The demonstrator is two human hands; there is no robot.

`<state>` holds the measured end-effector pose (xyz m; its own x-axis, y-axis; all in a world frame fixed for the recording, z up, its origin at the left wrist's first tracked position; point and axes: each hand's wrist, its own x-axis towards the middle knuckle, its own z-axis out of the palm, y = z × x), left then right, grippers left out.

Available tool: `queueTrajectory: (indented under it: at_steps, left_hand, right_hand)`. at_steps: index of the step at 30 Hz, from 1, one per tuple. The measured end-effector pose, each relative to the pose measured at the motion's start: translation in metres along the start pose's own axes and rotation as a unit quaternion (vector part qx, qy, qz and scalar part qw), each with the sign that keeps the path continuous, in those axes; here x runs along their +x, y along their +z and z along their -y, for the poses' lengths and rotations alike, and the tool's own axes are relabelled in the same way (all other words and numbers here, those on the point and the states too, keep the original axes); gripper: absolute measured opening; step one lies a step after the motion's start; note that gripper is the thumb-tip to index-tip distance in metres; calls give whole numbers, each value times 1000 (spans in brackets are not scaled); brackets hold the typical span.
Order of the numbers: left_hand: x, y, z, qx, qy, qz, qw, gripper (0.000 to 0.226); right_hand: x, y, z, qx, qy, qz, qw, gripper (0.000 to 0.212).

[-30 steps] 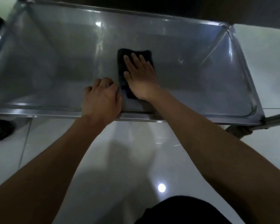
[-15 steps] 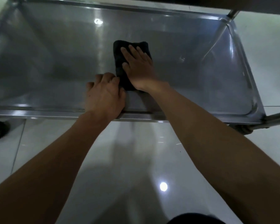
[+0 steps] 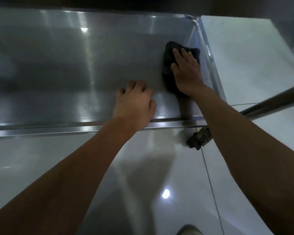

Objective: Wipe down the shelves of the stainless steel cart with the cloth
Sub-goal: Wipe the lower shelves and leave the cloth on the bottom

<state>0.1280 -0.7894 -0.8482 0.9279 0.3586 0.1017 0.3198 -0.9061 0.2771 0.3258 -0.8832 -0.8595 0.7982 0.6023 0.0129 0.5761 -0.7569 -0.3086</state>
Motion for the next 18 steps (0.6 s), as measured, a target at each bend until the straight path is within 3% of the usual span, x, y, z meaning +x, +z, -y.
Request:
queueTrajectory:
  at_steps: [7,18]
  left_hand:
    - [9,22,-48,0,24,8,1000,45]
    - [4,22,-39,16,45,37,998,36]
  right_hand:
    - [-6,-23,-48,-39,25,-9,999,53]
    - [-98,-27,-51,-21,-2,14,1000,52]
